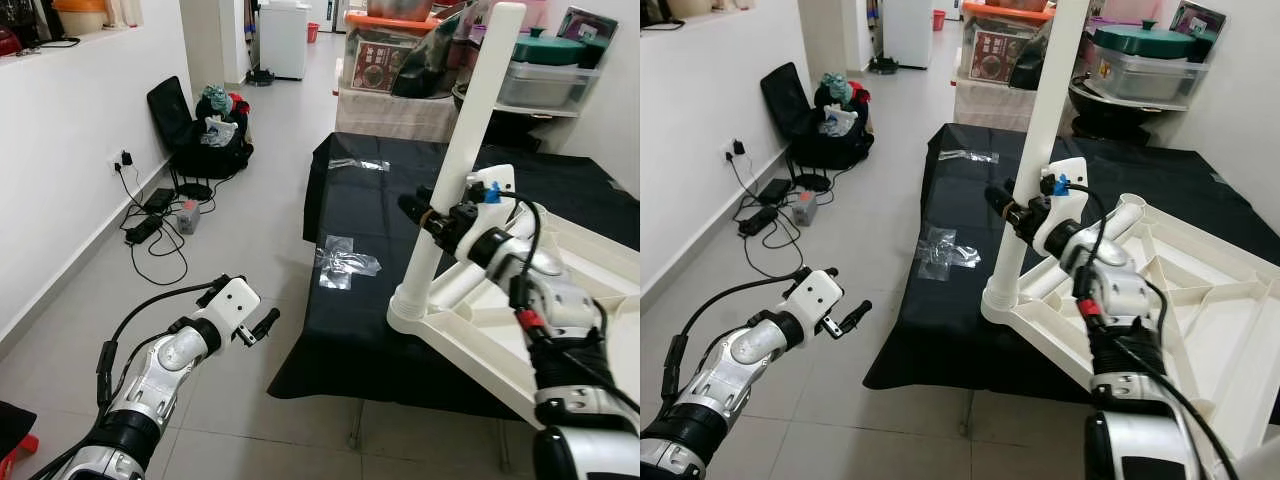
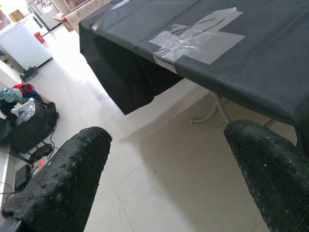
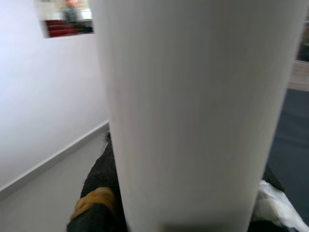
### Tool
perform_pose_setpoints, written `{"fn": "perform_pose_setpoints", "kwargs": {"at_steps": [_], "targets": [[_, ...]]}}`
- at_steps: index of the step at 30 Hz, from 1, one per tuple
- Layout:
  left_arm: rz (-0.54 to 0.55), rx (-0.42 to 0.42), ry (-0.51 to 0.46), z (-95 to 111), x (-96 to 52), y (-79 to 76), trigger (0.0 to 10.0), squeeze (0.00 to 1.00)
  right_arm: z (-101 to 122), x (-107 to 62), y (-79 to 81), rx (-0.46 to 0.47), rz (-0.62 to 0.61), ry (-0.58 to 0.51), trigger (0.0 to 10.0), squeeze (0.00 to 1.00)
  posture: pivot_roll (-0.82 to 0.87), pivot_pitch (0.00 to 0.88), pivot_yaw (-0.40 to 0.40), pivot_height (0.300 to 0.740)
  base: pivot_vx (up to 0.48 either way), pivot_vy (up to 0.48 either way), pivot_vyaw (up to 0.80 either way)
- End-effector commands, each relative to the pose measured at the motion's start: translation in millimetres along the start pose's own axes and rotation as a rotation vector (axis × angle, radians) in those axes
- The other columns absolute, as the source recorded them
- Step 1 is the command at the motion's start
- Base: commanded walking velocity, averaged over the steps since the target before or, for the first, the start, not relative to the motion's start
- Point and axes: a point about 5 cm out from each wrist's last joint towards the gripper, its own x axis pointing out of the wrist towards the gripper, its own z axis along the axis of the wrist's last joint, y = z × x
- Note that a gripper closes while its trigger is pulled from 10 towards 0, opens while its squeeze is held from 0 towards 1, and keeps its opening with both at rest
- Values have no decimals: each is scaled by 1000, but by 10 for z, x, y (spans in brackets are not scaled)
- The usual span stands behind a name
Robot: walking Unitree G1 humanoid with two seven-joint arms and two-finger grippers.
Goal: Building children table
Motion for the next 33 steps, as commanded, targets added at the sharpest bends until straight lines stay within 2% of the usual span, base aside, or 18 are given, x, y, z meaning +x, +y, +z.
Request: {"fn": "perform_pose_setpoints", "kwargs": {"at_steps": [1, 2, 3, 7, 8, 12, 14, 19, 20, 22, 23, 24, 25, 29, 30, 31, 32, 33], "targets": [[-19, 14, 16, -31, -10, -21, 10000, 0, -57, -10, -80, 21, -118, 10, 0, 0, 88, 0, -90, 740, 0, 0, 0], [-19, 14, 16, -31, -10, -21, 10000, 0, -57, -10, -80, 21, -118, 10, 0, 0, 88, 0, -90, 740, 0, 0, 0], [-20, 13, 15, -29, -6, -29, 10000, 0, -69, -44, -123, 14, -223, 6, 0, 0, 81, 0, -85, 740, 0, 0, 0], [-18, 12, 14, -24, -1, -35, 10000, 0, -75, -115, -182, 7, -389, -18, 0, 0, 76, 0, -84, 740, 0, 0, 0], [-11, 9, 16, -20, 12, -41, 10000, 0, -76, -261, -225, -5, -601, -31, 0, 0, 73, 0, -81, 740, 0, 0, 0], [-9, 8, 17, -17, 18, -48, 10000, 0, -97, -331, -197, -28, -672, -17, 0, 0, 71, 0, -77, 740, 0, 0, 0], [-14, 9, 20, -22, 21, -60, 10000, 0, -163, -323, -56, -92, -636, 18, 0, 0, 63, 0, -73, 740, 0, 0, 0], [-16, 7, 21, -20, 29, -63, 10000, 0, -268, -267, 55, -96, -566, 70, 0, 0, 63, 0, -73, 740, 0, 0, 0], [-15, 7, 21, -18, 31, -62, 10000, 0, -283, -248, 71, -99, -546, 78, 10000, 0, 63, 0, -73, 740, 0, 0, 0], [-15, 7, 21, -18, 31, -62, 10000, 0, -283, -248, 71, -99, -546, 78, 10000, 0, 63, 0, -73, 740, 0, 0, 0], [-14, 6, 21, -18, 32, -63, 10000, 0, -269, -221, 83, -96, -510, 65, 10000, 255, 68, 0, -79, 740, 0, 0, 0], [-14, 6, 21, -18, 32, -63, 10000, 0, -269, -221, 83, -96, -510, 65, 10000, 255, 68, 0, -79, 740, 0, 0, 0], [-13, 5, 23, -23, 27, -64, 10000, 0, -250, -198, 92, -85, -482, 54, 10000, 1000, 70, 0, -81, 740, 0, 0, 0], [-13, 4, 25, -30, 21, -64, 10000, 0, -226, -172, 110, -70, -440, 44, 10000, 1000, 72, 0, -82, 740, 0, 0, 0], [-13, 3, 28, -36, 17, -65, 10000, 0, -166, -145, 147, -94, -383, 19, 10000, 145, 70, 0, -81, 740, 0, 0, 0], [-13, 3, 28, -36, 17, -65, 10000, 0, -166, -145, 147, -94, -383, 19, 10000, 145, 70, 0, -81, 740, 0, 0, 0], [-14, 2, 29, -38, 15, -64, 10000, 0, -118, -131, 193, -108, -342, -3, 10000, 0, 69, 0, -80, 740, 0, 0, 0], [-14, 2, 29, -38, 15, -64, 10000, 0, -118, -131, 193, -108, -342, -3, 10000, 0, 69, 0, -80, 740, 0, 0, 0]]}}
